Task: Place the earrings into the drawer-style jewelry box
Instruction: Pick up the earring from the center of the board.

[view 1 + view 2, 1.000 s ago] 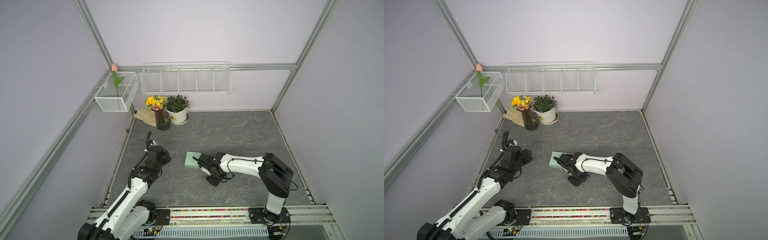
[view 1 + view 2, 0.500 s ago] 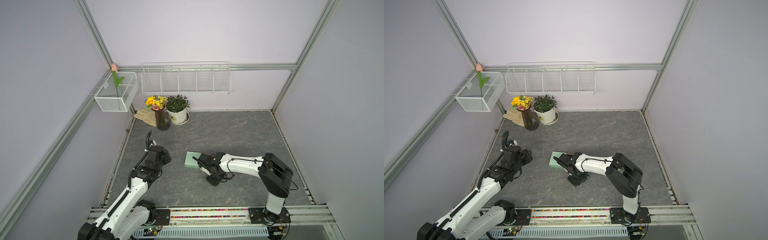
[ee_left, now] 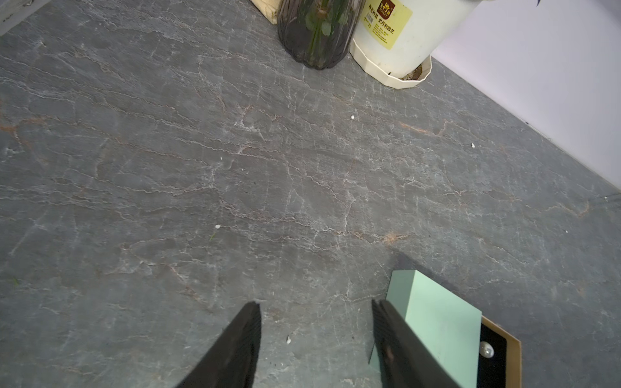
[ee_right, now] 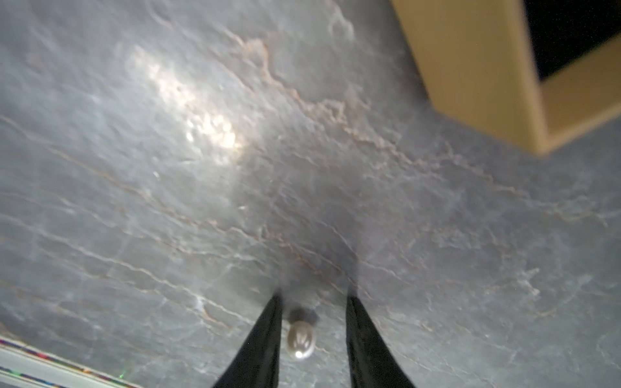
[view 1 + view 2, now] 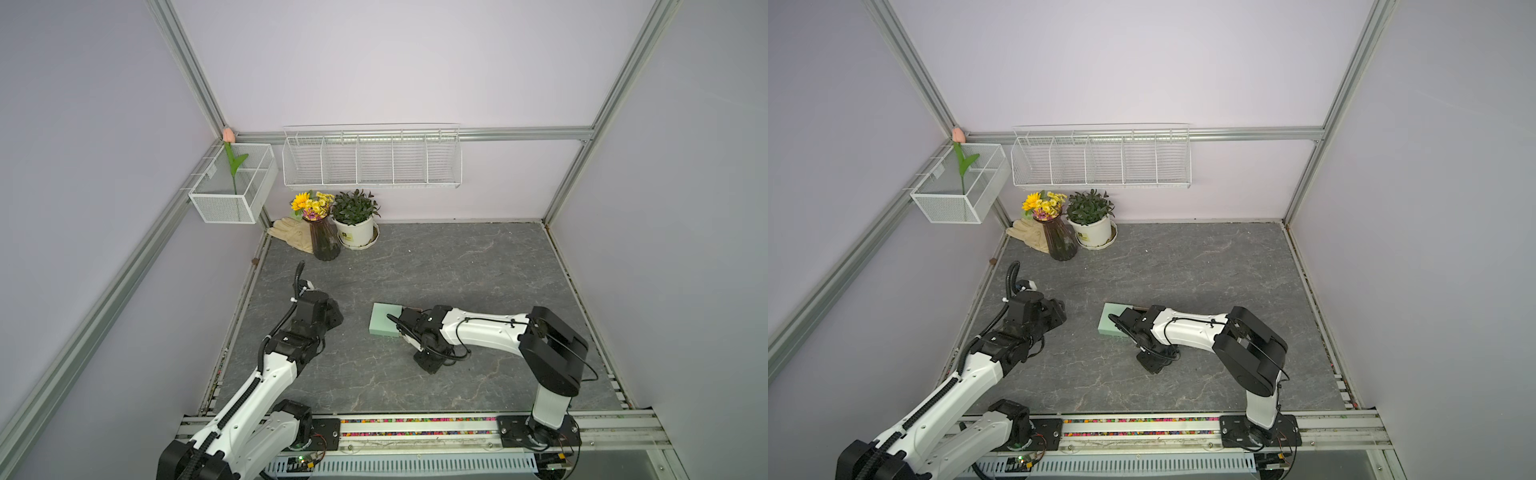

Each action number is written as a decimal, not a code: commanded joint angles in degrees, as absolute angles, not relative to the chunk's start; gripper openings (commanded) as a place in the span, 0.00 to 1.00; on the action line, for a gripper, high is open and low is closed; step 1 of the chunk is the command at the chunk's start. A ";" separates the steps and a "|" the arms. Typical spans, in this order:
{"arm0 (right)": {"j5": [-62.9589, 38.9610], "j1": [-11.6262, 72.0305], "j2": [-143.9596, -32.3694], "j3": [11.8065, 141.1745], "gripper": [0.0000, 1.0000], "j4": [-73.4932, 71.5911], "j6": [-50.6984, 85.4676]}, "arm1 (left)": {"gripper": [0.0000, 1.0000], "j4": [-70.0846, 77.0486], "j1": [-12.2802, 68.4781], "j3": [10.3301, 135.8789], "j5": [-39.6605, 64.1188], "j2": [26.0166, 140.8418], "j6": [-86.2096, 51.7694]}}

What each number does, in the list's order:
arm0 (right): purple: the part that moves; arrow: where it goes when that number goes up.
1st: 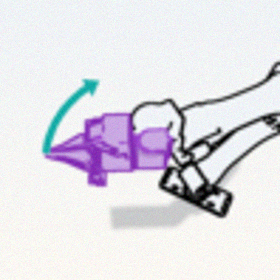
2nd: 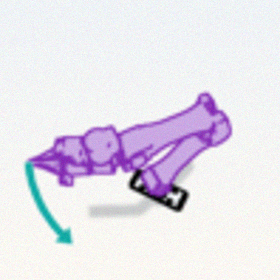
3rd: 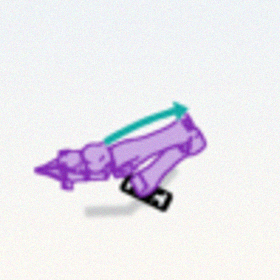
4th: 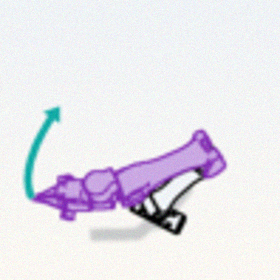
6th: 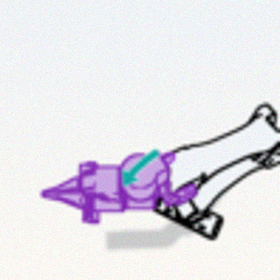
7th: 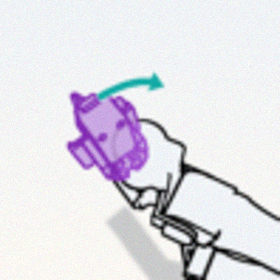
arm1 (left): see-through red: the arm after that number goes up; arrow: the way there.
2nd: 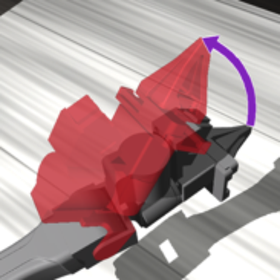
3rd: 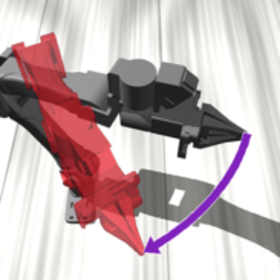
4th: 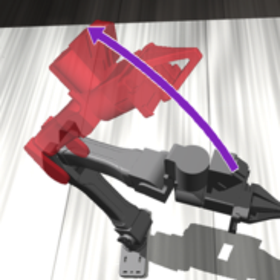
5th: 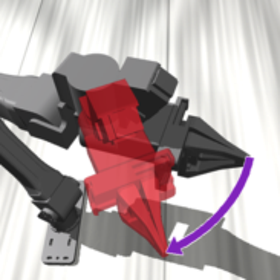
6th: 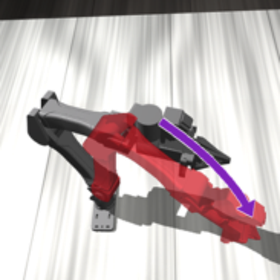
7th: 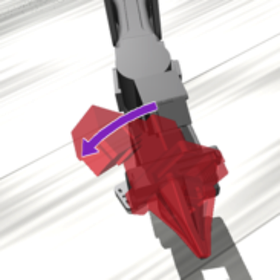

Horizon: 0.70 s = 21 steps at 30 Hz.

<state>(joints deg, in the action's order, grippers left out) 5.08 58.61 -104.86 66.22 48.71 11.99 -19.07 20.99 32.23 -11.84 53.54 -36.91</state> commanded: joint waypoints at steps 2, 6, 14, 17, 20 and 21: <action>5.58 58.95 -104.14 64.38 0.35 51.15 13.55 | 0.57 -17.46 20.73 32.50 -11.25 54.30 -37.53; 5.19 58.97 -103.86 64.14 0.34 50.98 13.89 | 0.57 -17.28 20.73 32.52 -11.21 54.53 -37.33; 3.90 58.94 -104.24 63.90 0.27 50.60 14.50 | 0.57 -17.31 20.68 32.10 -11.34 54.36 -37.27; 3.60 58.90 -104.21 63.64 0.27 50.67 14.81 | 0.57 -17.30 20.72 31.90 -11.37 54.17 -37.38; 4.19 58.91 -103.93 63.20 0.29 51.14 15.09 | 0.57 -17.12 20.66 31.82 -11.42 54.22 -37.37; 4.51 58.99 -103.76 63.04 0.31 51.24 15.22 | 0.57 -17.14 20.65 31.82 -11.36 54.24 -37.39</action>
<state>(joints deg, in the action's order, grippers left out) 4.27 58.61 -104.14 65.17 49.08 14.04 -17.85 20.99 32.23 -11.49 54.43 -36.91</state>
